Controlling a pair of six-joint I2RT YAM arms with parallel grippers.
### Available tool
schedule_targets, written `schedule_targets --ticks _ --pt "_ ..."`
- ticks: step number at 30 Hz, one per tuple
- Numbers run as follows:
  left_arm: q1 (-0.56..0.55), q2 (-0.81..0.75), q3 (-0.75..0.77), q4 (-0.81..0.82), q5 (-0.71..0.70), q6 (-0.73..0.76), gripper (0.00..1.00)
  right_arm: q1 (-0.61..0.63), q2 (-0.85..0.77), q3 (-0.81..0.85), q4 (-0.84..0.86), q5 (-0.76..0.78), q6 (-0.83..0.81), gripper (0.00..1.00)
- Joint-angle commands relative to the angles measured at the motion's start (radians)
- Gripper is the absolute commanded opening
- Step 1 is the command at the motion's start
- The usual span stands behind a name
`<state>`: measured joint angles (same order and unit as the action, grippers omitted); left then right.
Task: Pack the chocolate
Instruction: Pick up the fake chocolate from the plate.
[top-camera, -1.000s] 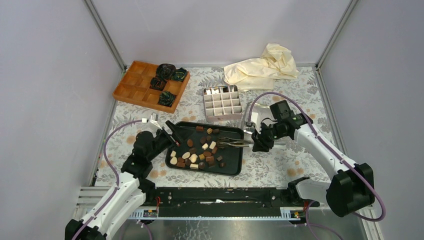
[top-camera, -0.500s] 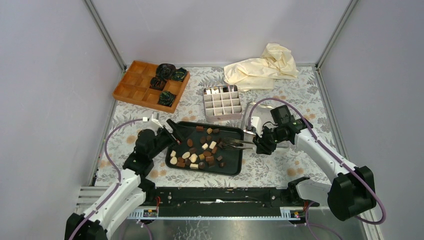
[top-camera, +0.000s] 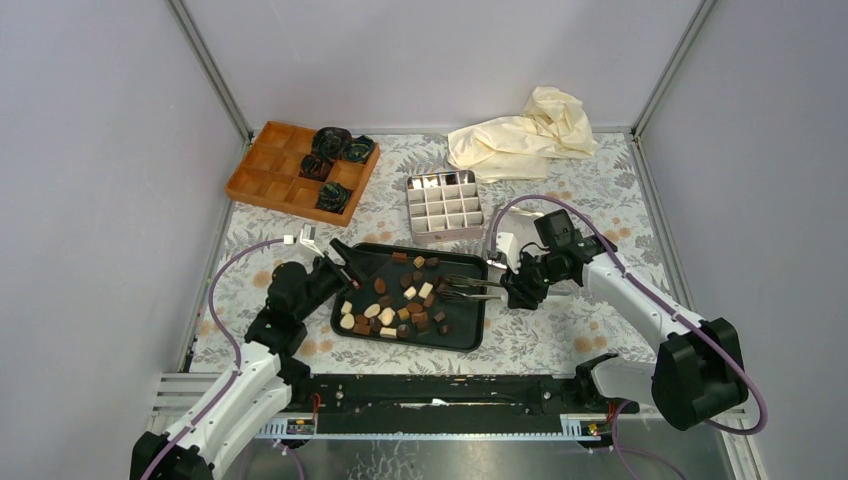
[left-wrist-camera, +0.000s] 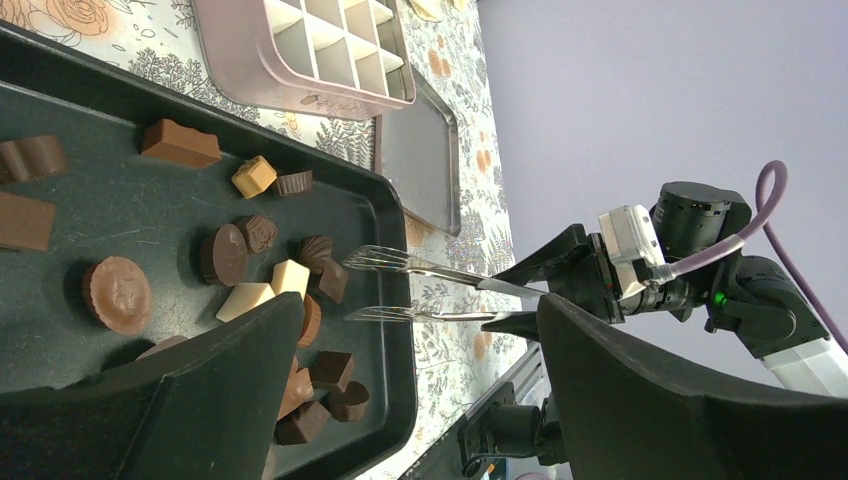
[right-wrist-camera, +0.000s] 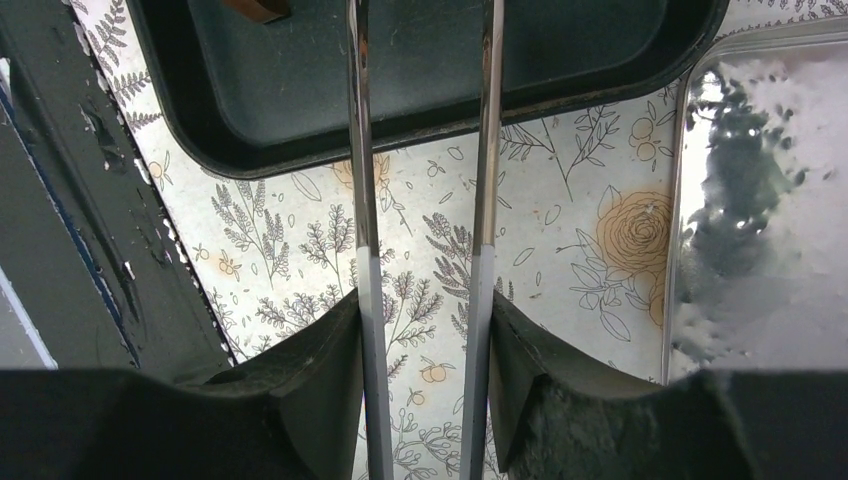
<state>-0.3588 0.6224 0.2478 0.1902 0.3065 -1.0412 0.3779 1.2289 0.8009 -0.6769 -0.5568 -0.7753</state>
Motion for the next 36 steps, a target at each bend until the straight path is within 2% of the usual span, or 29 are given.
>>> schedule_targets --ticks 1,9,23,26,32,36 --pt "0.004 0.002 -0.008 0.065 -0.004 -0.006 0.94 0.020 0.012 0.011 0.041 0.012 0.024 0.50" --pt "0.004 0.030 -0.008 0.094 0.002 -0.006 0.94 0.037 0.028 0.012 0.076 0.069 0.056 0.49" --pt "0.005 0.094 0.011 0.115 0.006 0.001 0.94 0.053 0.056 0.032 0.086 0.066 0.070 0.45" --pt "0.005 0.117 0.024 0.115 0.009 0.005 0.93 0.052 0.050 0.037 0.079 0.068 0.065 0.35" --pt "0.004 0.169 0.044 0.133 0.022 0.009 0.93 0.042 0.005 0.025 0.058 0.060 0.060 0.10" --pt "0.005 0.187 0.049 0.137 0.030 0.009 0.92 -0.039 -0.039 0.031 0.031 -0.031 0.060 0.02"
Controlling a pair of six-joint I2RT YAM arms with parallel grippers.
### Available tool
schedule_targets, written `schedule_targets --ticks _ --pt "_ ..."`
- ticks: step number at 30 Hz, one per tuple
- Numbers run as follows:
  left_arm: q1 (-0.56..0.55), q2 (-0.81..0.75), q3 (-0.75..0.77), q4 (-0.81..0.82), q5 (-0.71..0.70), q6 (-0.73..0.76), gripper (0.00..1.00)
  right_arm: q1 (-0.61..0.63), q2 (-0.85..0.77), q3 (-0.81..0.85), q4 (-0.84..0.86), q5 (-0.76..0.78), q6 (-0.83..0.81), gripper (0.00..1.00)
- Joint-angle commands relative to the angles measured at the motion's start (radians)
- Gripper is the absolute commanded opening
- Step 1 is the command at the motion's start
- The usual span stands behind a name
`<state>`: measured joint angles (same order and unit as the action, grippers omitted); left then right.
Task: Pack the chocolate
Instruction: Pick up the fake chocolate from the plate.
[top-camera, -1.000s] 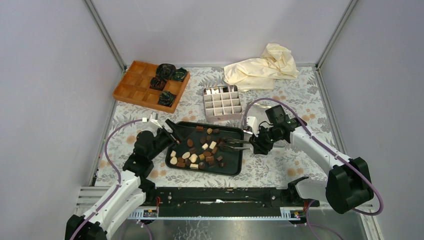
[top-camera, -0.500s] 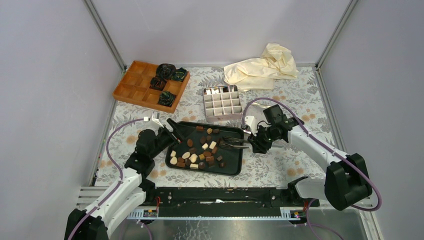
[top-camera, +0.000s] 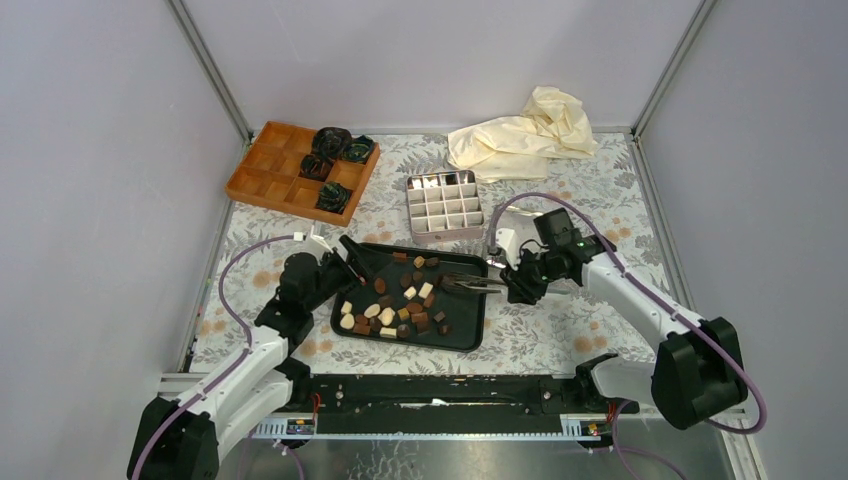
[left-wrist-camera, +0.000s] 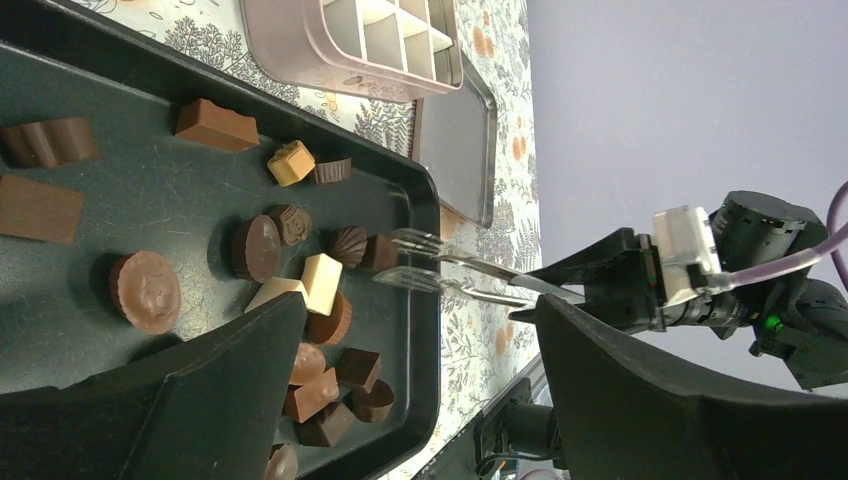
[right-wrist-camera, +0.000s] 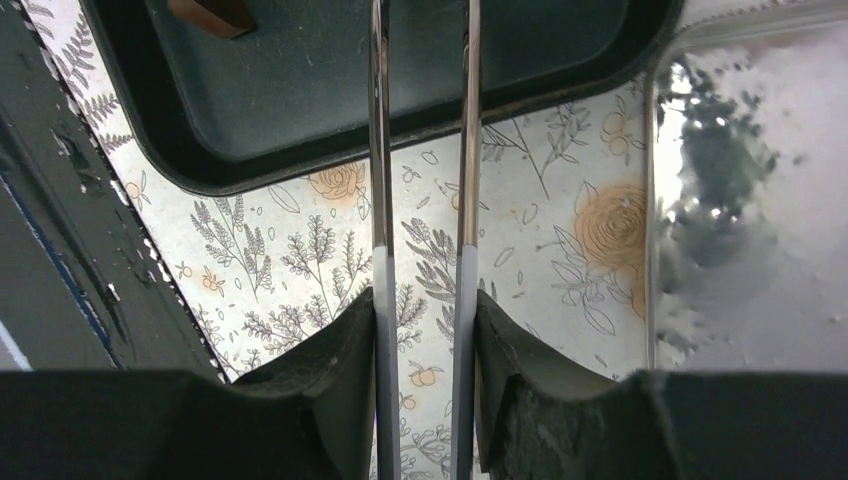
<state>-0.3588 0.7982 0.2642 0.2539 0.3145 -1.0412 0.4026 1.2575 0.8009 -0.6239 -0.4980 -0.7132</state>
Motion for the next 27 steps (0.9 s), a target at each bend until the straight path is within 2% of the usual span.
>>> schedule_targets --ticks 1,7,13,21,27 --pt "0.005 0.013 0.034 0.073 0.021 0.010 0.92 -0.095 -0.079 0.037 -0.031 -0.121 0.000 0.01" --pt "0.005 0.028 0.038 0.079 0.023 0.009 0.92 -0.205 -0.092 0.099 -0.053 -0.235 0.016 0.00" --pt "0.004 0.025 0.041 0.075 0.024 0.012 0.91 -0.275 0.028 0.258 -0.017 -0.253 0.087 0.00" --pt "0.004 -0.025 0.035 0.022 0.001 0.024 0.91 -0.277 0.293 0.530 0.085 -0.078 0.249 0.00" --pt "0.005 -0.073 0.021 -0.016 -0.024 0.025 0.91 -0.273 0.444 0.679 0.075 0.003 0.278 0.03"
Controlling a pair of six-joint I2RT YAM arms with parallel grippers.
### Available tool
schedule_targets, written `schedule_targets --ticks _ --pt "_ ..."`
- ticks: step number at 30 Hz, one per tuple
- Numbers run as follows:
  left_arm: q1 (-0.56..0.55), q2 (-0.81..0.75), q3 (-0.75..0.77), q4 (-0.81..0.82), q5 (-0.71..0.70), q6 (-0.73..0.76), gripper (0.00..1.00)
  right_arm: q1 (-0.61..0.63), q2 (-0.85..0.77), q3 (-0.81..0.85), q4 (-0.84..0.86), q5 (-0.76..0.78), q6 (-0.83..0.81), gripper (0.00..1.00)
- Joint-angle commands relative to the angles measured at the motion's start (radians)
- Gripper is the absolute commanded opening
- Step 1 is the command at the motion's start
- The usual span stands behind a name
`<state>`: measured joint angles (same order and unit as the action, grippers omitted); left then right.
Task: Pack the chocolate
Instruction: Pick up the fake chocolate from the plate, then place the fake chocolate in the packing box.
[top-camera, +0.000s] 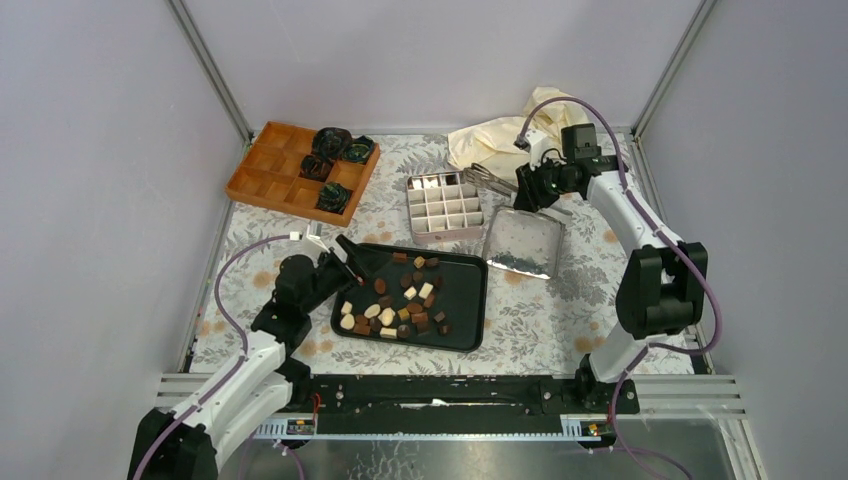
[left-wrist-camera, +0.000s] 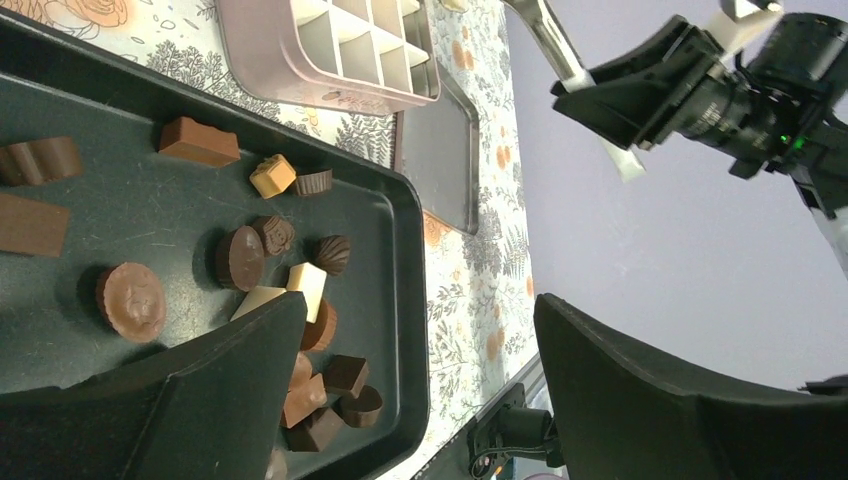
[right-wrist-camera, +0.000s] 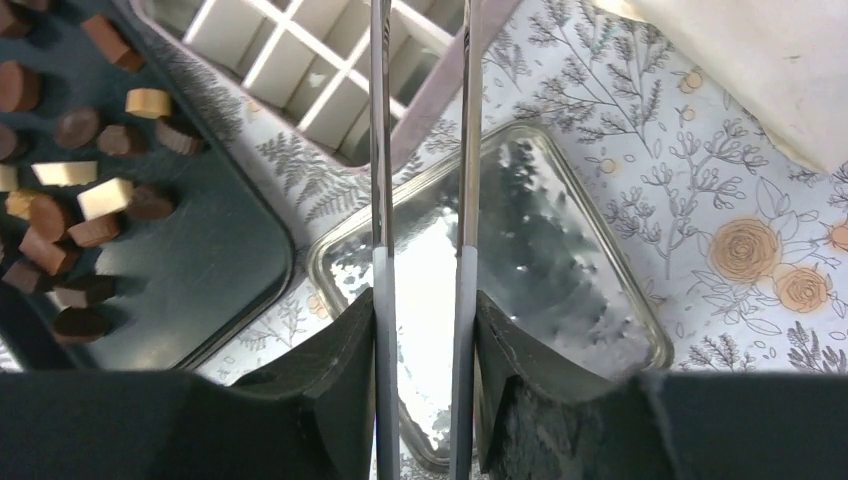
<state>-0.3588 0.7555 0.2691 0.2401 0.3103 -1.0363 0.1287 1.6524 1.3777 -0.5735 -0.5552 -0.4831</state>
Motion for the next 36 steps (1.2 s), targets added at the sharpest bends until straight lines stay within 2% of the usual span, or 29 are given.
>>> schedule_targets --ticks 1,6,18,25,32,36 --pt "0.005 -0.035 0.013 -0.002 -0.022 0.019 0.91 0.002 0.067 0.126 0.020 0.067 0.048 0.03" --pt "0.005 -0.025 0.020 -0.008 -0.023 0.025 0.91 0.006 0.145 0.201 -0.011 0.094 0.045 0.05" --pt "0.004 -0.001 0.035 -0.010 -0.023 0.039 0.91 0.042 0.219 0.247 -0.022 0.122 0.040 0.15" --pt "0.004 -0.004 0.037 -0.017 -0.025 0.044 0.91 0.053 0.244 0.270 -0.029 0.150 0.038 0.25" --pt "0.004 -0.013 0.036 -0.025 -0.027 0.044 0.91 0.062 0.253 0.281 -0.036 0.159 0.038 0.39" --pt "0.005 -0.013 0.038 -0.025 -0.027 0.045 0.91 0.066 0.252 0.282 -0.037 0.154 0.039 0.42"
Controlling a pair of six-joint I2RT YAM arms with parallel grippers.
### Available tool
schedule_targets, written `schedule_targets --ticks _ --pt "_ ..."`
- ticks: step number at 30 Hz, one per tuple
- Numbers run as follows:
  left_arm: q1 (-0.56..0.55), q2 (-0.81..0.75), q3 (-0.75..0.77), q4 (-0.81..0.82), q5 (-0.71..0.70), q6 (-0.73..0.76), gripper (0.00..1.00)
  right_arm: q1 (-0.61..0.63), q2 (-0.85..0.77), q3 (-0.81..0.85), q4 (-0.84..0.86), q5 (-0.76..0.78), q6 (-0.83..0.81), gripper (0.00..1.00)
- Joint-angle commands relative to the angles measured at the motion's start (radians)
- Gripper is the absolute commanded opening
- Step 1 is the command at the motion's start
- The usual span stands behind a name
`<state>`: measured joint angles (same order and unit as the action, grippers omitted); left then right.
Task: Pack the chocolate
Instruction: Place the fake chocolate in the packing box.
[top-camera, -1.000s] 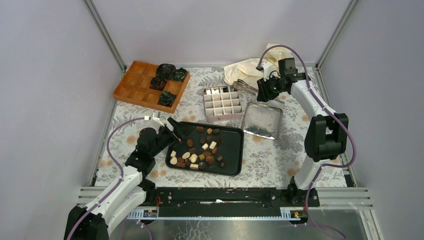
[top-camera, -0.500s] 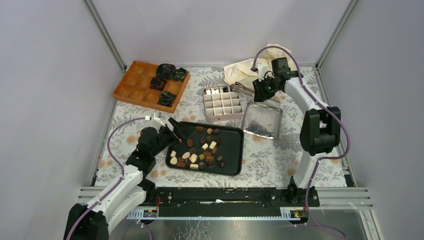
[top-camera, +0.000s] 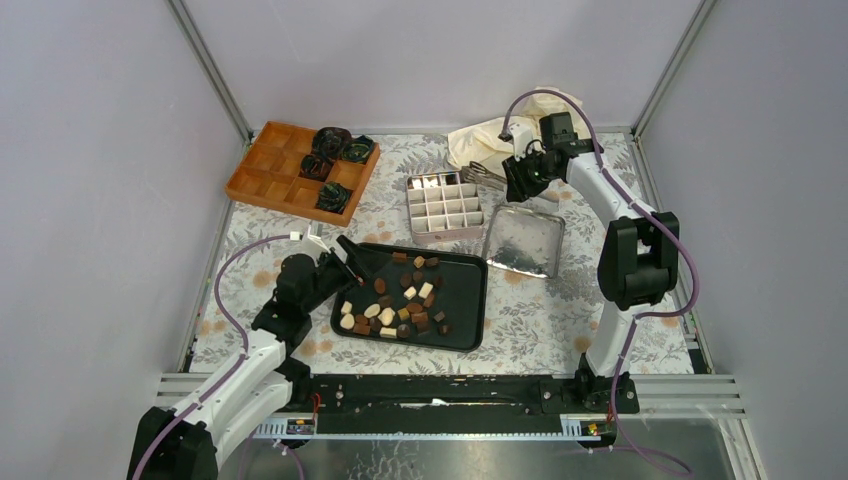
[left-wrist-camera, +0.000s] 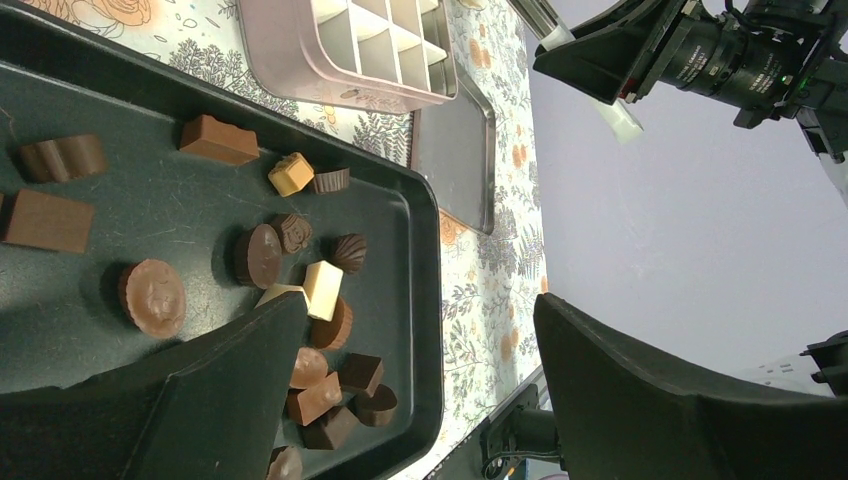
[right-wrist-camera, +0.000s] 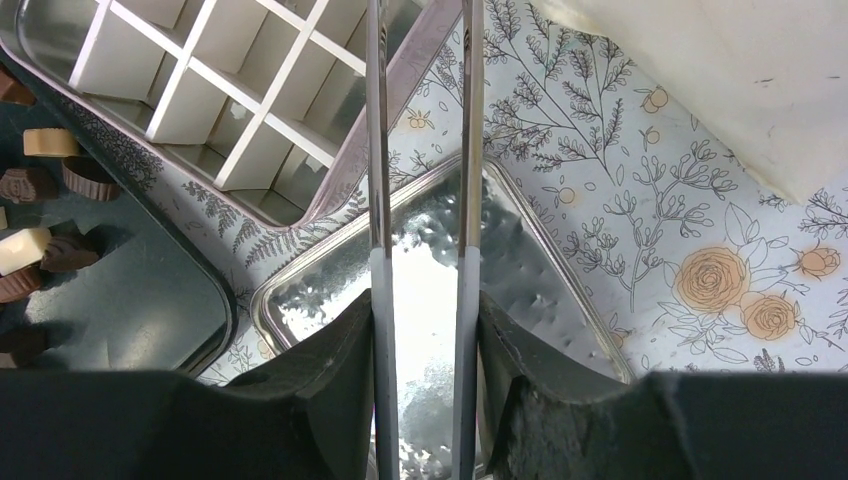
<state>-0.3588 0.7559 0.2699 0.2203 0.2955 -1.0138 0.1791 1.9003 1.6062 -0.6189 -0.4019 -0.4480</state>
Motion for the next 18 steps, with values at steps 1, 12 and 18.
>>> schedule_targets --ticks 1,12,18 --pt "0.004 -0.014 0.039 -0.007 -0.012 0.023 0.91 0.016 0.002 0.052 0.008 0.000 0.003 0.43" --pt "0.005 -0.009 0.071 -0.046 -0.012 0.042 0.91 0.016 -0.041 0.045 -0.001 -0.012 0.012 0.45" --pt "0.004 0.026 0.149 -0.135 -0.033 0.088 0.90 0.012 -0.182 -0.058 0.021 -0.093 0.032 0.43"
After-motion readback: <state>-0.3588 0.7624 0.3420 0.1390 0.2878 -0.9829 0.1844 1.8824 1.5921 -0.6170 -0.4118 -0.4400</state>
